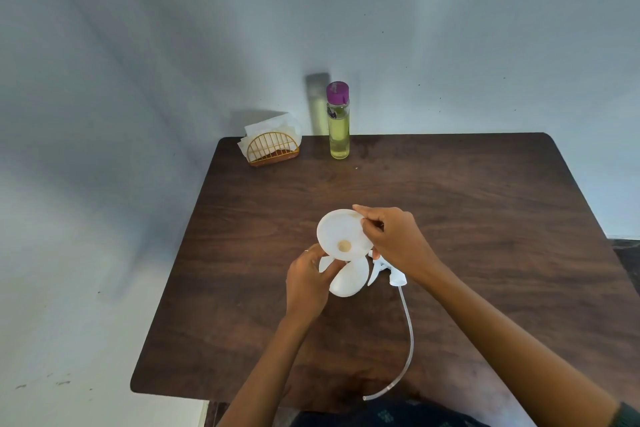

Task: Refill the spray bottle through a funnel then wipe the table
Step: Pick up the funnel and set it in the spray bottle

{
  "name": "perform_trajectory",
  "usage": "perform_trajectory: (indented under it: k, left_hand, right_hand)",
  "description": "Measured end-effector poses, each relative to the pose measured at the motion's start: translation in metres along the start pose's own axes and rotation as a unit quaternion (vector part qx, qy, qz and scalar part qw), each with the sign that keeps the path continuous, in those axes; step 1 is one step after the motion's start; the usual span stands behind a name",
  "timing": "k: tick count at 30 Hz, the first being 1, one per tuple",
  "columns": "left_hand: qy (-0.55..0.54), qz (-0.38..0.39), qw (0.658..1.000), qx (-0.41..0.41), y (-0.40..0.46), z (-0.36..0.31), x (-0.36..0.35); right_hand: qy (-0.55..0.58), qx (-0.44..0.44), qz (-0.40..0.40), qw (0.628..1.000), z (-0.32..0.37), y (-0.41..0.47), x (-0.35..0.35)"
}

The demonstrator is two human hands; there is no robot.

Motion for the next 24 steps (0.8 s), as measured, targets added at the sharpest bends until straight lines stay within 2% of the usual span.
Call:
perform_trajectory:
  k: [10,24]
  left_hand:
    - [-0.003,0.020,0.999,0.038,0.001,0.009,0.002]
    - [0.009,0.050,0.998,0.031,0.004,0.012,0.004]
  right_hand:
    - [-0.035,0.022,0.025,0.999,-0.003,-0.004,-0.005]
    - [-0.025,0.002,0.054,0.998,-0.006,-0.001,-0.007]
Point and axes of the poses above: each hand's wrist, its own y-axis towards the middle knuckle, its own x-axis out of the back of the hand, z = x × y, the point moved 2 cm from there along y, towards the middle knuckle, and after that the axes turned 15 degrees about x, right-handed, at the moved point
